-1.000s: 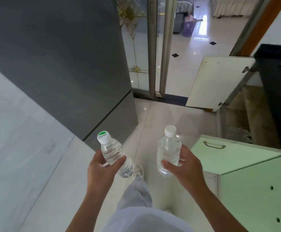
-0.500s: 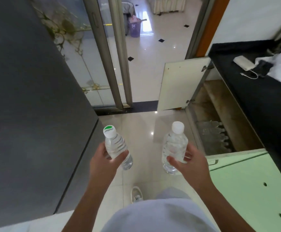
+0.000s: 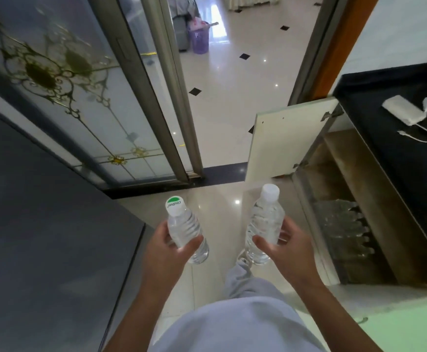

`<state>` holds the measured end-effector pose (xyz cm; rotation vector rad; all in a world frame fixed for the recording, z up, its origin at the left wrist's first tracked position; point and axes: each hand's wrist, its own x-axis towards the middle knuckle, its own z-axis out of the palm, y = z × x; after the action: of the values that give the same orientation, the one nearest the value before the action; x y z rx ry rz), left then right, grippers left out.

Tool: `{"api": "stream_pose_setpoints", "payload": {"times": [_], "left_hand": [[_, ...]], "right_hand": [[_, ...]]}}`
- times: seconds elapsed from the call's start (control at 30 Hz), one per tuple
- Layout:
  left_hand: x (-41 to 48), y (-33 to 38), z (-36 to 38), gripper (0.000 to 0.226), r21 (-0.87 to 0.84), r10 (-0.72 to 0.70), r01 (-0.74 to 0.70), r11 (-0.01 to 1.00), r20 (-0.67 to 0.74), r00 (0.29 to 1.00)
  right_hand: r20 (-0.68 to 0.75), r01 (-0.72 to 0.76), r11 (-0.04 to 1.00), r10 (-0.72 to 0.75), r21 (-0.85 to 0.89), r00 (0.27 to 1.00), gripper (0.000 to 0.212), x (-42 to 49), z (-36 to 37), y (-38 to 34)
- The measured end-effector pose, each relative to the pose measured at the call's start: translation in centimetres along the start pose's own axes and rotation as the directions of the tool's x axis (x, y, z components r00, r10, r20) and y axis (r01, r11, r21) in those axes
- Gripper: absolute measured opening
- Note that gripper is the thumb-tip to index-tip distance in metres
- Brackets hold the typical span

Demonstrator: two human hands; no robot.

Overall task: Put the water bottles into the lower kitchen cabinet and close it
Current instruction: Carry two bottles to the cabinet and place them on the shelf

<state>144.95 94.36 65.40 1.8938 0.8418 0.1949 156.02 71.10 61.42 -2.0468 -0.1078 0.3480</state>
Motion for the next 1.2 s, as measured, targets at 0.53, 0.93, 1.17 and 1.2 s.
{"api": "stream_pose_setpoints", "payload": {"times": [0.53,0.93,1.17,1.2], "left_hand": [[19.8,7.8,3.5,0.049,-0.049,-0.025,0.023,0.999,-0.045,0.999],[33.2,16.8,18.4,0.045,0.085,0.17,-0.322,0.943,0.709,0.685],[34.4,21.1,26.7,0.052,0.013,0.175,-0.564,0.825,0.945,0.277],[33.8,21.5,27.6,0.052,-0.007,0.175,-0.59,0.807,0.958,0.228]], "right_hand": [[0.111,0.033,0.999,-0.033,0.003,0.993,0.056,21.7,1.7,-7.7],[-0.534,-0.437,0.879,0.466,0.19,0.706,0.053,21.4,-5.3,-4.5],[-0.688,-0.551,0.698,0.67,0.457,0.279,0.044,16.5,-3.1,-5.0],[-0.694,-0.547,0.684,0.68,0.483,0.237,0.047,15.7,-2.7,-5.1]]}}
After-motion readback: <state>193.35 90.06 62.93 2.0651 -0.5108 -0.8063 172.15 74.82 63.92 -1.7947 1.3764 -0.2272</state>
